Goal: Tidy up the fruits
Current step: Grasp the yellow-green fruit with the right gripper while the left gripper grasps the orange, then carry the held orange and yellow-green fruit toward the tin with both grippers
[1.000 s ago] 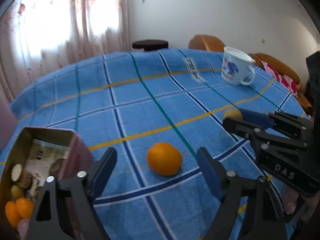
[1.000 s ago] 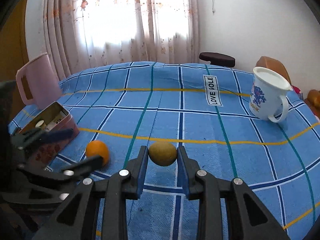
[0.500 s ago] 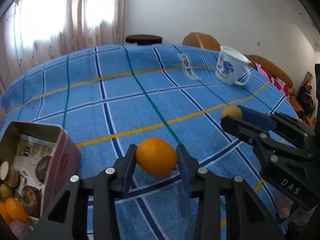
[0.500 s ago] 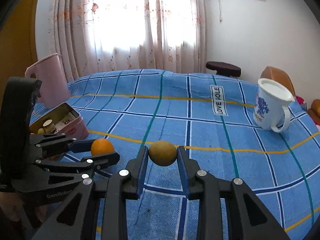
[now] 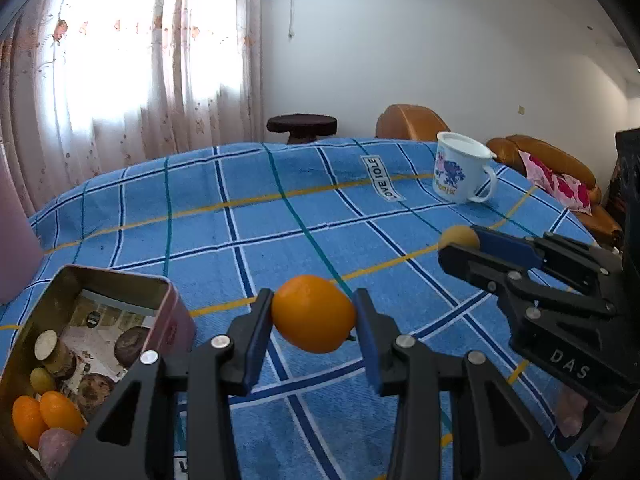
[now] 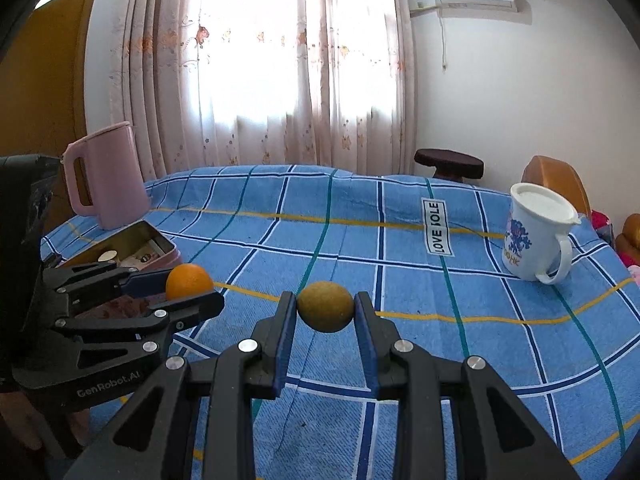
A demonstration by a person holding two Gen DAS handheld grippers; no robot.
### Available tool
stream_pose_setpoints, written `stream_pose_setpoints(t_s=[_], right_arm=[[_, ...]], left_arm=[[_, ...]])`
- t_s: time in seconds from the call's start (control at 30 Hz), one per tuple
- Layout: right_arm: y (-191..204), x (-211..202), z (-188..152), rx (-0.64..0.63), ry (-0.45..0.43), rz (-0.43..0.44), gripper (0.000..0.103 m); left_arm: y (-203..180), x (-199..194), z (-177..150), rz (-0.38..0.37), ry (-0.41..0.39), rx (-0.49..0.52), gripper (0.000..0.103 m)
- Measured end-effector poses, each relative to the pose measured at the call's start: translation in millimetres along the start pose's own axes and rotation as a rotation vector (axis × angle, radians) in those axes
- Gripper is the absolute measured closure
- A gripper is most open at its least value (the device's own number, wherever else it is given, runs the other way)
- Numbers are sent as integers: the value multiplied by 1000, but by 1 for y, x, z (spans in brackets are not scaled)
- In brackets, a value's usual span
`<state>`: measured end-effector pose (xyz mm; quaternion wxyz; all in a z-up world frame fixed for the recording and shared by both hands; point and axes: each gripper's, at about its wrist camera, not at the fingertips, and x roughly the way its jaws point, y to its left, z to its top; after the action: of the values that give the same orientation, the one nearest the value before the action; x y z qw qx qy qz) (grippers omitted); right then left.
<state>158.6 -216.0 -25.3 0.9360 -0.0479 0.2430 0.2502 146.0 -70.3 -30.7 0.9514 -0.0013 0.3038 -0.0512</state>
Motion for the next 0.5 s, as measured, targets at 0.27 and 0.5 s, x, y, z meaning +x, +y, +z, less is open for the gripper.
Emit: stream_pose_setpoints(t_s=[0.27,0.5], right_arm=[[0,-8,-1,-5,-43,6,72],[2,-13,-1,-11,-73,8,72]], left_arm=[[0,-9,-2,22,-46,-5,61],[-2,-16,-3,40,-83,1,61]])
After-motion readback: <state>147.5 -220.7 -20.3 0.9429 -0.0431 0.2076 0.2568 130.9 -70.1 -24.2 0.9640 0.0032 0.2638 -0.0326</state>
